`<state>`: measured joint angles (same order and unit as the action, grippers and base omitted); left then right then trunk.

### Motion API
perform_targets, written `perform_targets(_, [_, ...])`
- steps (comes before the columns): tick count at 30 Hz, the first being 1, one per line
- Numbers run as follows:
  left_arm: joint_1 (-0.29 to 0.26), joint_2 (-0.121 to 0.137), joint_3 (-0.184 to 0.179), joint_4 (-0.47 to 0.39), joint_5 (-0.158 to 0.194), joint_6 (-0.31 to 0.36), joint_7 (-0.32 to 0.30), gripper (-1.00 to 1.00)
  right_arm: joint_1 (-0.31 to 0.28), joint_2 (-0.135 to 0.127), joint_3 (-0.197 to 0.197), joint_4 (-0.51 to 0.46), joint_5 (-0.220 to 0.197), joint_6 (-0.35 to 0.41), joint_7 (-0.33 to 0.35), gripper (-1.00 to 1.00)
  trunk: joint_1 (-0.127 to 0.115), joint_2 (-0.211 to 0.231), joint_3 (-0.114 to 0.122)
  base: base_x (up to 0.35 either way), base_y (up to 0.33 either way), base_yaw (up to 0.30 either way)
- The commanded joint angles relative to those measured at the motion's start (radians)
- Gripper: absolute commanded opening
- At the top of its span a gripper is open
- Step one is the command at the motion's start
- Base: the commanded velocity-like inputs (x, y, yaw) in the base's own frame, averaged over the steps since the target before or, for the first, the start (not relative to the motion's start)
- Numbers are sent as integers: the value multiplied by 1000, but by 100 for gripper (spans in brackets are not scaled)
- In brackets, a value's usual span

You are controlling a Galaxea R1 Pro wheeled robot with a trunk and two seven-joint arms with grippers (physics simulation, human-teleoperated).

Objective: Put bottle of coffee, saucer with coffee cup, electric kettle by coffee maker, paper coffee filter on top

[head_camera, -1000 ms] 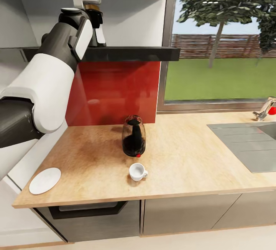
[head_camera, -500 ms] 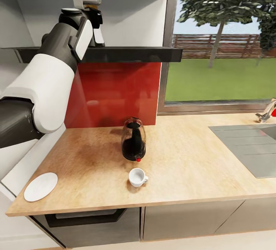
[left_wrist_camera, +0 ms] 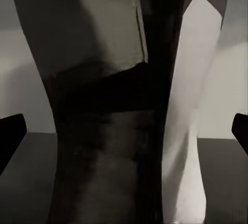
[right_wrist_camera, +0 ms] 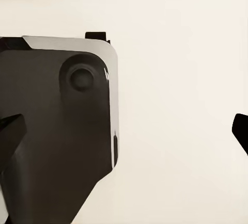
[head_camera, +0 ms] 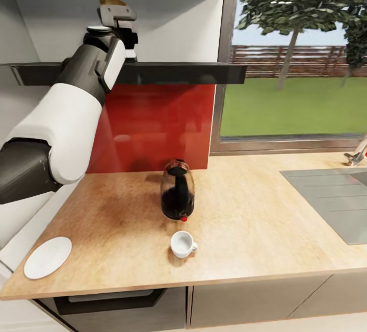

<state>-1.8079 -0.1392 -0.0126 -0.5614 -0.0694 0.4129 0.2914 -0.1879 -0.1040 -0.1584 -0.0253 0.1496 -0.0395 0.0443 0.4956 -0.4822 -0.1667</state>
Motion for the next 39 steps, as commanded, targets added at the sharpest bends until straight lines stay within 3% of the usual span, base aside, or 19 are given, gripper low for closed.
perform_targets(1, [2,0,-1,-2,-7,7,1,100,-1,0,-9,1,10,-3,3,100,0,-2,-2,13,0,0])
perform_targets(22, [7,10,-3,-59,-9,15,0,100,-1,0,-9,1,10,-3,3,100,0,-2,-2,32,0,0])
perform_targets(39, [8,10,-13,-59,-18,17,-2,100,-1,0,-9,1,10,-3,3,100,0,-2,-2,0,0,0])
